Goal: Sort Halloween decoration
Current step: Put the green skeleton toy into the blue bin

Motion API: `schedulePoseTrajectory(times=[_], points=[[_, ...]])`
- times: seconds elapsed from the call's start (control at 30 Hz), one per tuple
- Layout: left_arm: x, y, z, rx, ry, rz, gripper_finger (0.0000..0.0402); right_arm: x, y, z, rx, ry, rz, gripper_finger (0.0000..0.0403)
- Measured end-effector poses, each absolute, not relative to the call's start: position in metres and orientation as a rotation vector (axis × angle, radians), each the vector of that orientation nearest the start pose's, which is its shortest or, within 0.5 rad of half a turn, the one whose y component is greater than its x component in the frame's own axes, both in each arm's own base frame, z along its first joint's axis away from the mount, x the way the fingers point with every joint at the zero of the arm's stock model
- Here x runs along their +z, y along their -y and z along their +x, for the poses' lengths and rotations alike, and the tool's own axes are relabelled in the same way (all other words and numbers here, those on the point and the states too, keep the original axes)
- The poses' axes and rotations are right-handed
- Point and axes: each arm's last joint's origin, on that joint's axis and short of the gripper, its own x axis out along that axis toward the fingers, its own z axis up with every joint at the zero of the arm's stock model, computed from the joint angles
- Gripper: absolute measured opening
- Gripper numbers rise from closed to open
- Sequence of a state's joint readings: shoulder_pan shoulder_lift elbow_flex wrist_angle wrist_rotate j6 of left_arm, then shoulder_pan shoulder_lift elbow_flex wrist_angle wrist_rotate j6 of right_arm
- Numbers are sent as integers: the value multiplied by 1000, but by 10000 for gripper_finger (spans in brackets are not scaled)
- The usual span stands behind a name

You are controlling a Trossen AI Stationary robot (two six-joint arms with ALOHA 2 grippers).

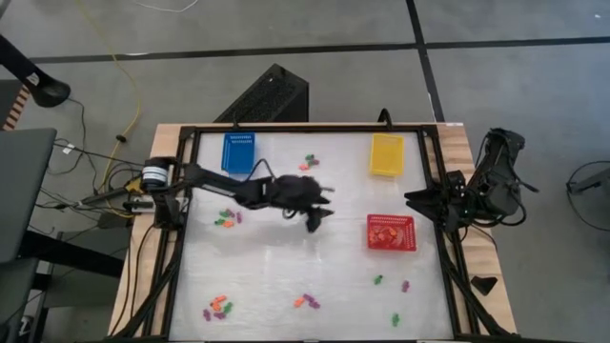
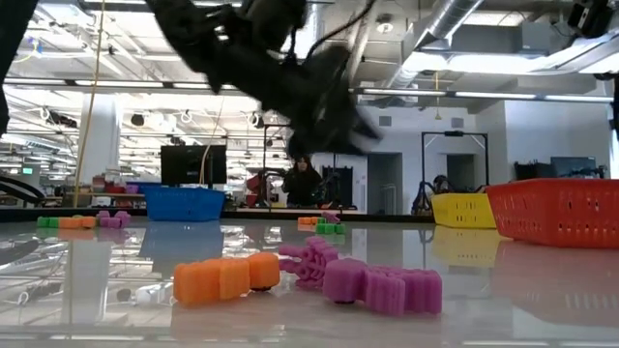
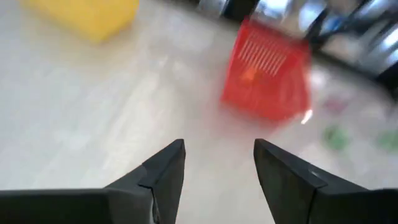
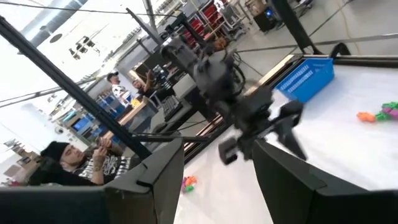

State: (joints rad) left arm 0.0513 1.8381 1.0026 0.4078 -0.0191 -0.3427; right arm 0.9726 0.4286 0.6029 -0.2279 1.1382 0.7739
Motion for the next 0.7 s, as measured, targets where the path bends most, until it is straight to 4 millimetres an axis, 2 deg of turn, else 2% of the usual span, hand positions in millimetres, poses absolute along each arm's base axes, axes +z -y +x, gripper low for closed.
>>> schedulePoseTrajectory(times=[0.1, 0.37, 0.53, 0.7], points=[[155, -16, 374, 215, -523, -307, 182, 311, -60, 73, -182, 45, 725, 221], [134, -13, 360, 252, -590, -278, 182, 311, -60, 73, -181, 53, 785, 221], [125, -3, 355, 166, -636, -274, 182, 311, -60, 73, -180, 54, 794, 221], [116, 3, 358, 137, -644, -220, 182, 311, -60, 73, -180, 56, 798, 221]])
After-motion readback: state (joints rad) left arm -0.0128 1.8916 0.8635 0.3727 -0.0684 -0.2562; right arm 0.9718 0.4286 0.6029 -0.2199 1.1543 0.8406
